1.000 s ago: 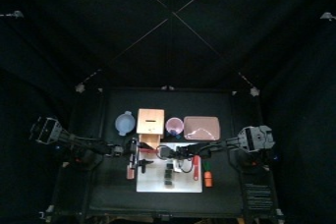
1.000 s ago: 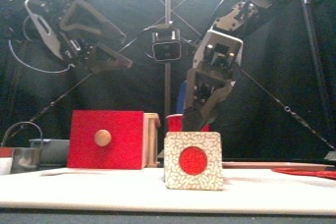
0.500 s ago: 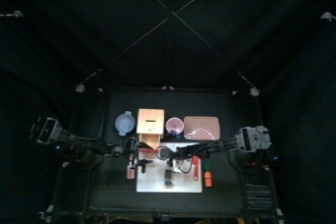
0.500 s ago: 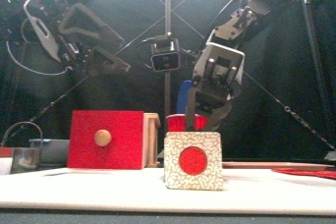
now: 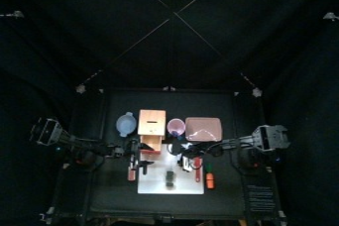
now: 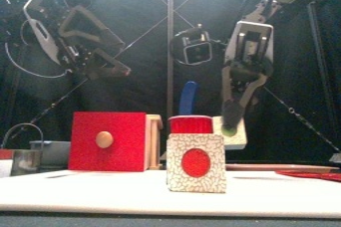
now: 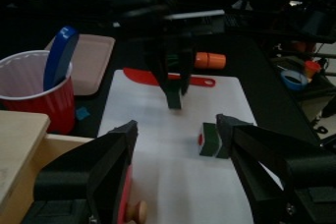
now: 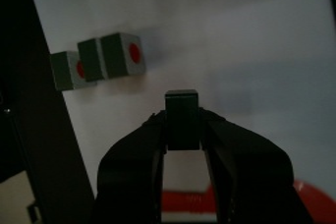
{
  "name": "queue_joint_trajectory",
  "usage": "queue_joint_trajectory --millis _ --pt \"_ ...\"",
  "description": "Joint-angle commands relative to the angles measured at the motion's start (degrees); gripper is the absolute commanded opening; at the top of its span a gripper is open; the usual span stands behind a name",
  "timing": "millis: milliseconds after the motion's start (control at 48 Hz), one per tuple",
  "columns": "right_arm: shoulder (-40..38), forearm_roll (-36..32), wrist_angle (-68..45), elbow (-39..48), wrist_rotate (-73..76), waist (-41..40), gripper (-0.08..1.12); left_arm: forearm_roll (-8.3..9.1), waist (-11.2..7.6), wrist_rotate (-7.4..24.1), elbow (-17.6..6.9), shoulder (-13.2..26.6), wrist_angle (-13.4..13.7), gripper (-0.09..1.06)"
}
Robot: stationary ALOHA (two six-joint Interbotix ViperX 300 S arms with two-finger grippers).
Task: Place sushi on board then cut the sushi with the knife then place the pieces on the plate
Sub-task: Place the 4 sushi pieces on the plate
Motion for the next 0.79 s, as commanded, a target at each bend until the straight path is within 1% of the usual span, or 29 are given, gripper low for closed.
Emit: queue_joint_trajectory --millis 21,146,271,438,583,792 --pt "-5.3 -2.9 -1.0 2.9 5.7 -3.0 0.52 0.18 -0.09 0.1 -0.8 -0.3 -0.5 0.97" --pt "-7.2 -8.8 -1.1 5.4 14.0 -6.7 0.52 0.18 -0.09 0.1 -0.8 -0.2 -0.5 0.97" --pt "-7.4 -14.7 -1.1 5.6 22.9 -10.5 0.52 0.18 -0.09 0.1 -0.7 -0.1 -0.5 0.97" --pt "-5.7 -25.8 -1.5 4.1 35.9 -15.2 0.52 0.18 -0.09 0.1 -0.6 0.0 -0.5 0.97" --pt "-2.8 -34.6 -0.1 3.1 47.2 -17.1 0.52 0.18 -0.09 0.1 -0.4 0.0 -0.5 0.97" --pt "0.7 -43.4 4.8 1.6 60.3 -17.7 0.52 0.18 -0.09 0.1 -0.1 0.1 -0.5 0.97"
